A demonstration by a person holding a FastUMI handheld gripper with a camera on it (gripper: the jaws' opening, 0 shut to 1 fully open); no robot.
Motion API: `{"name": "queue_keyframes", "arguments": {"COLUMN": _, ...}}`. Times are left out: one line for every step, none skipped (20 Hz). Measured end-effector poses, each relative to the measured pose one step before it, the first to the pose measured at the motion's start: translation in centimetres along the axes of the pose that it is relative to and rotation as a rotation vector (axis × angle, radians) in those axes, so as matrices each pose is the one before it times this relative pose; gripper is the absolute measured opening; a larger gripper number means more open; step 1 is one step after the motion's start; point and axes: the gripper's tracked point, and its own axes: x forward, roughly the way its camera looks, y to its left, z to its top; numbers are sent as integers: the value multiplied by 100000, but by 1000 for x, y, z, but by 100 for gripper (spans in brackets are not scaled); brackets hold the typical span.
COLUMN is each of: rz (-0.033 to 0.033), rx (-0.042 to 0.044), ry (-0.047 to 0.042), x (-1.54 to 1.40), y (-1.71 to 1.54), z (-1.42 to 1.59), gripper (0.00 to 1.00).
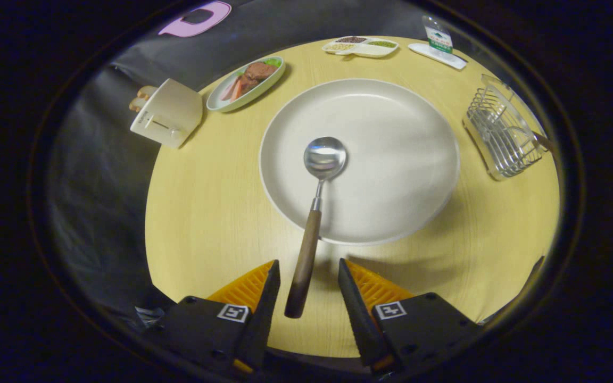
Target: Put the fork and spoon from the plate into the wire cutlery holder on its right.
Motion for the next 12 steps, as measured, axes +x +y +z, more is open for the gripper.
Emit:
{"name": "queue_keyframes", "arguments": {"rz": -382, "rx": 209, "ry": 253, "x": 285, "y": -42, "z": 30, "gripper": 55}}
{"name": "queue_keyframes", "arguments": {"rz": -548, "rx": 246, "ry": 210, "x": 296, "y": 140, "z": 42, "gripper": 47}}
{"name": "queue_keyframes", "arguments": {"rz": -913, "rx": 764, "ry": -15, "x": -7, "y": -162, "z": 255, "gripper": 38}}
{"name": "queue_keyframes", "arguments": {"rz": 393, "rx": 320, "ry": 710, "x": 116, "y": -50, "z": -228, "gripper": 30}}
{"name": "queue_keyframes", "arguments": {"rz": -2131, "rx": 469, "ry": -375, "x": -218, "y": -436, "z": 601, "gripper": 22}}
{"name": "queue_keyframes", "arguments": {"rz": 842, "rx": 96, "ry": -117, "x": 184, "y": 152, "z": -431, "gripper": 19}}
{"name": "queue_keyframes", "arguments": {"rz": -365, "rx": -369, "ry": 488, "x": -32, "y": -64, "z": -108, "gripper": 17}}
{"name": "queue_keyframes", "arguments": {"rz": -365, "rx": -377, "ry": -800, "x": 31, "y": 119, "z": 94, "gripper": 17}}
{"name": "queue_keyframes", "arguments": {"rz": -136, "rx": -1099, "ry": -4, "x": -57, "y": 26, "z": -41, "gripper": 11}}
{"name": "queue_keyframes", "arguments": {"rz": 56, "rx": -1120, "ry": -588, "x": -83, "y": -8, "z": -75, "gripper": 11}}
{"name": "queue_keyframes", "arguments": {"rz": 13, "rx": -995, "ry": -818, "x": -137, "y": 51, "z": 1, "gripper": 11}}
{"name": "queue_keyframes", "arguments": {"rz": 116, "rx": -846, "ry": -451, "x": -172, "y": 63, "z": -166, "gripper": 11}}
